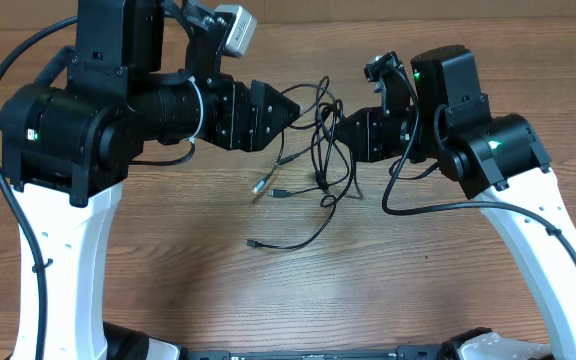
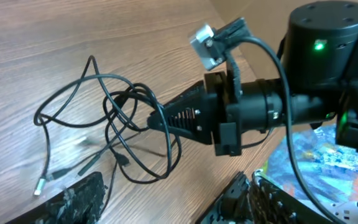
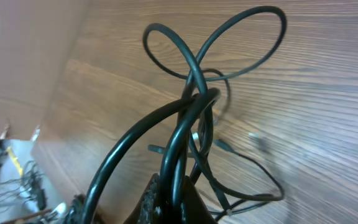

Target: Untangle cables

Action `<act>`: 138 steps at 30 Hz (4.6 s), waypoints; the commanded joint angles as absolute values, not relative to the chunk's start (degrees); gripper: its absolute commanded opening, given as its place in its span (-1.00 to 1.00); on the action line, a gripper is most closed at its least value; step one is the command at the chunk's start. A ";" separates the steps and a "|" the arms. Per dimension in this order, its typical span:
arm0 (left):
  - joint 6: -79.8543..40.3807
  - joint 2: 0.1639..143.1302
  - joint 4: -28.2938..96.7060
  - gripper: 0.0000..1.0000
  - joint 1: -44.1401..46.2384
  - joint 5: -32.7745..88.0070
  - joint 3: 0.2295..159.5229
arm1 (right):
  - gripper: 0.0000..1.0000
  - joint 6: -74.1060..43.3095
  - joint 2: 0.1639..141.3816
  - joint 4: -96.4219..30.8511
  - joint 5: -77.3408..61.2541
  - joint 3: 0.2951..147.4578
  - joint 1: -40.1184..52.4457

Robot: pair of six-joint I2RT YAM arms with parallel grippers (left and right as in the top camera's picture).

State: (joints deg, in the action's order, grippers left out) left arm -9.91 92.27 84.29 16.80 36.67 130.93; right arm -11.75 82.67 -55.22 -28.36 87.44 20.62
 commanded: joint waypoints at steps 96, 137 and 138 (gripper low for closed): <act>0.47 98.13 83.96 -0.91 25.43 38.04 132.14 | 0.15 -6.04 71.26 -65.19 -55.59 88.20 -2.22; 1.04 96.55 72.71 -0.92 11.81 71.81 132.18 | -0.92 -13.93 81.03 -63.07 -15.03 88.14 9.96; 1.06 96.36 72.75 -0.91 10.46 73.43 132.18 | -0.92 -13.93 81.03 -63.18 -15.00 88.14 9.19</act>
State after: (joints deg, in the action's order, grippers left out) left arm 1.61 97.80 73.25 14.02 61.89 131.02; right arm -12.03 80.95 -62.57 -23.53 87.44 12.05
